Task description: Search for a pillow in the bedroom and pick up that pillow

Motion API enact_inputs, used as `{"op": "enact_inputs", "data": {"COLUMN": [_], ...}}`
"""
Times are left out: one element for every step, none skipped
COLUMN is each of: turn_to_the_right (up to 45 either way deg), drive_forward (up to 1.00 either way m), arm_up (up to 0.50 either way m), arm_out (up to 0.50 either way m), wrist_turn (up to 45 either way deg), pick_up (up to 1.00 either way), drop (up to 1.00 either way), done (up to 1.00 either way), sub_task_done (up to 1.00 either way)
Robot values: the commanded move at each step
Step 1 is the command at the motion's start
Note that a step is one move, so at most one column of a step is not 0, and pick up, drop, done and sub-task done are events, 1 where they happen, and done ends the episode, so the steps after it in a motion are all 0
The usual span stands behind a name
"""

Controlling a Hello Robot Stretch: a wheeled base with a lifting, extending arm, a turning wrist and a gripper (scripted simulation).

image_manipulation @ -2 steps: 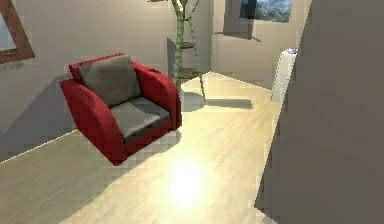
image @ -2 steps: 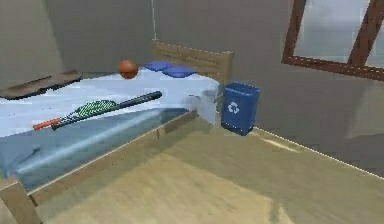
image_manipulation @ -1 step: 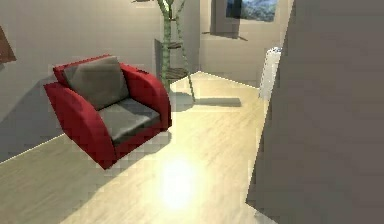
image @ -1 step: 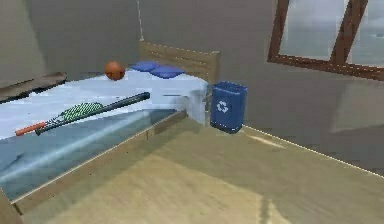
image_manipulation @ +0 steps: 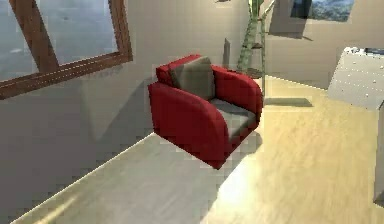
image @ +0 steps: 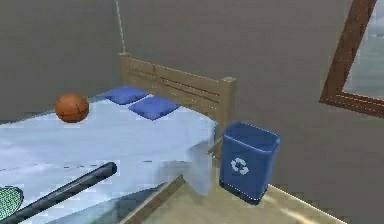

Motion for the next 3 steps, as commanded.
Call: {"op": "enact_inputs", "data": {"turn_to_the_right": [0.0,-45.0,-45.0], "drive_forward": [0.60,0.00,0.00], "arm_up": [0.00,0.00,0.00], "arm_out": [0.00,0.00,0.00], "wrist_turn": [0.0,0.0,0.0], "pick_up": [0.00,0.00,0.00], "drop": [0.00,0.00,0.00], "done": [0.00,0.00,0.00], "sub_task_done": [0.00,0.00,0.00]}}
